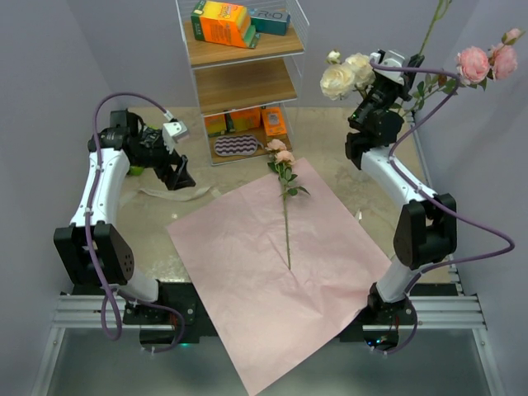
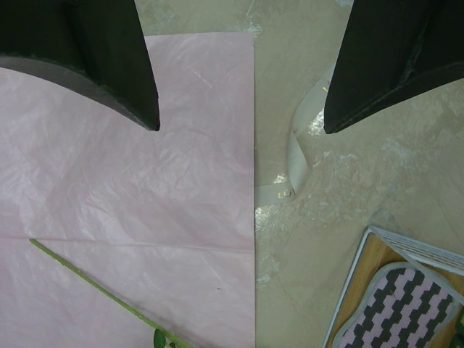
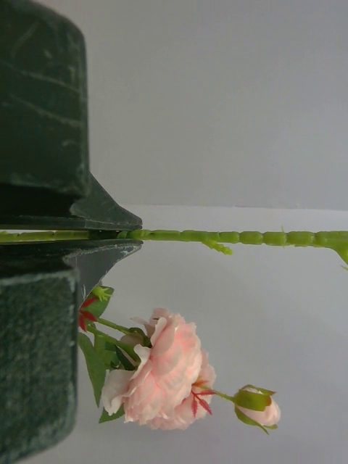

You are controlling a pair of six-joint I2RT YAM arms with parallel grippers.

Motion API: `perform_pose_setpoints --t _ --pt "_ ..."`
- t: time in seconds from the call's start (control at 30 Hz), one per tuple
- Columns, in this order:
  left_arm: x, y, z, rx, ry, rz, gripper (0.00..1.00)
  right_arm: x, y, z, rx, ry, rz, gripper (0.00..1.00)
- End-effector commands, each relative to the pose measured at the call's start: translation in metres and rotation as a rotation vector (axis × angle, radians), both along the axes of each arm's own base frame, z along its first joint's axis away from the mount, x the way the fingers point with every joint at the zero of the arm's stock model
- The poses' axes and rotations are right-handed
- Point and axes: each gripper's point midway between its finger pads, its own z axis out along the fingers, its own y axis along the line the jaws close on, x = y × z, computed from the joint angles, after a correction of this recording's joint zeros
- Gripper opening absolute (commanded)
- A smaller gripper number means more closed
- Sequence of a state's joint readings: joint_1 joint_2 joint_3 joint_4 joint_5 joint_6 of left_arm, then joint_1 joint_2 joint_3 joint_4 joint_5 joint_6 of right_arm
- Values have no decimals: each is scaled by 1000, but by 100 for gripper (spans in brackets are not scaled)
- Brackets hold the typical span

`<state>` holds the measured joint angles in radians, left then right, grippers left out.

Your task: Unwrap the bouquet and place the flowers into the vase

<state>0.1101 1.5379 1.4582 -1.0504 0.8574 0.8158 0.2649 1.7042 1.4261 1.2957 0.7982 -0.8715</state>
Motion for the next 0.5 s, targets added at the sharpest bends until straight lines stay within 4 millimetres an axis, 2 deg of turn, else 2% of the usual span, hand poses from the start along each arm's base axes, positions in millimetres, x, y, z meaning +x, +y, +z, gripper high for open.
perform_pose_setpoints --t 0.0,0.1,0.33,0.47 --pt "-1 0 10 -14 -17 -9 99 -74 -26 36 165 -513 19 0" --pt "-2 1 7 -4 -11 -3 99 -76 -29 38 174 -534 24 0" --pt "-3 1 2 -2 3 2 99 -90 -27 67 175 -601 82 0" --pt "-1 2 -1 -8 11 11 99 -95 -27 76 168 -619 92 0"
